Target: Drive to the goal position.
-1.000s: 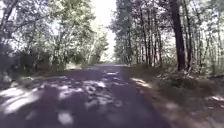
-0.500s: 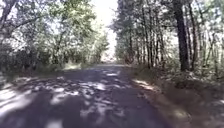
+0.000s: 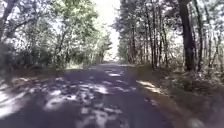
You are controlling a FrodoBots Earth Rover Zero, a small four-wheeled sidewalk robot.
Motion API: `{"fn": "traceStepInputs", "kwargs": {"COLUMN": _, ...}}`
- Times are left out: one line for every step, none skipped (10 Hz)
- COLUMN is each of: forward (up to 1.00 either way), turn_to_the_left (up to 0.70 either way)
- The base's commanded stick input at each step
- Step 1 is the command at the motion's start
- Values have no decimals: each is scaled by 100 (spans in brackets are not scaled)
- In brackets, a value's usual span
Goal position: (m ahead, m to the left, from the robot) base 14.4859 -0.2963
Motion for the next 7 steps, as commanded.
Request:
{"fn": "traceStepInputs", "kwargs": {"forward": 45, "turn_to_the_left": 0}}
{"fn": "traceStepInputs", "kwargs": {"forward": 45, "turn_to_the_left": 0}}
{"fn": "traceStepInputs", "kwargs": {"forward": 45, "turn_to_the_left": 0}}
{"fn": "traceStepInputs", "kwargs": {"forward": 45, "turn_to_the_left": 0}}
{"fn": "traceStepInputs", "kwargs": {"forward": 45, "turn_to_the_left": 0}}
{"fn": "traceStepInputs", "kwargs": {"forward": 45, "turn_to_the_left": 0}}
{"fn": "traceStepInputs", "kwargs": {"forward": 45, "turn_to_the_left": 0}}
